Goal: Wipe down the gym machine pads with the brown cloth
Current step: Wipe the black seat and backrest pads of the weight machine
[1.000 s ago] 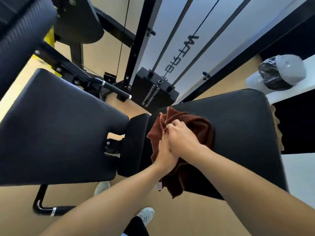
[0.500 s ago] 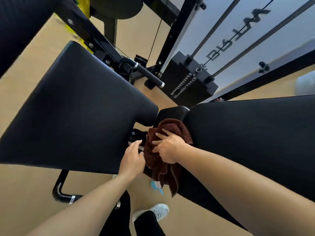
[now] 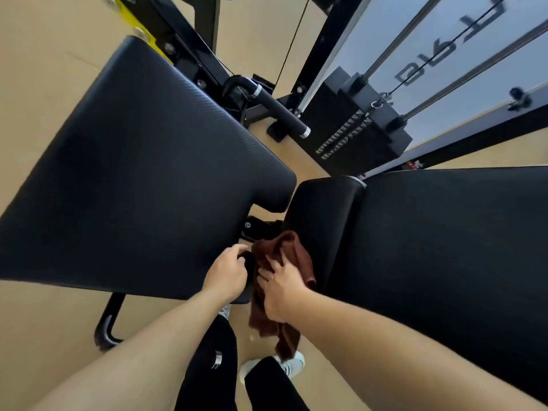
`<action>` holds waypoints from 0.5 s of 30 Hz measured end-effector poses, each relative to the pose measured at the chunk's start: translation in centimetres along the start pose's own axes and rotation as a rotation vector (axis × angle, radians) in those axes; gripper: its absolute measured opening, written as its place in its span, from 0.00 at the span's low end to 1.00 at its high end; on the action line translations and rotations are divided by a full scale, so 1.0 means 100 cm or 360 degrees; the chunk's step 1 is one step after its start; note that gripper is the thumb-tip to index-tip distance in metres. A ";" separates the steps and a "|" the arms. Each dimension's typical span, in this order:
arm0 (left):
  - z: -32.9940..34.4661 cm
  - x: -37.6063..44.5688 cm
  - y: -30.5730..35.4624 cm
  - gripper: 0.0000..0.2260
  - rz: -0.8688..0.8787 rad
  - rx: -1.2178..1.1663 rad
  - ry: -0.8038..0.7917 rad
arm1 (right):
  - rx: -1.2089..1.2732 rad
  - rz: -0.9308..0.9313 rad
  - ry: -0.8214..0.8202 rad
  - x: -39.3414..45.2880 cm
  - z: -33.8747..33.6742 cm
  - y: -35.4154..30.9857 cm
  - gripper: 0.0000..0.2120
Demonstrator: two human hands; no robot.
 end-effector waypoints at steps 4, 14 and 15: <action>-0.004 0.010 0.021 0.16 -0.0004 -0.0205 -0.0038 | 0.0039 0.0202 0.0048 0.008 -0.016 0.063 0.29; -0.005 0.024 0.049 0.18 0.0096 -0.0379 -0.0008 | 0.0074 0.0419 0.0113 0.005 -0.028 0.106 0.30; -0.001 0.021 0.041 0.19 0.0069 -0.0361 -0.0025 | 0.0096 0.0289 0.0146 -0.001 -0.021 0.066 0.30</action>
Point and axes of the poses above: each hand's wrist, its own x-axis towards the middle knuckle, its own z-axis out of the palm, y = z × x, the point moved 10 cm from there along x, towards the middle knuckle, and after that the axes turned 4 degrees about y, right-handed, at the moved point
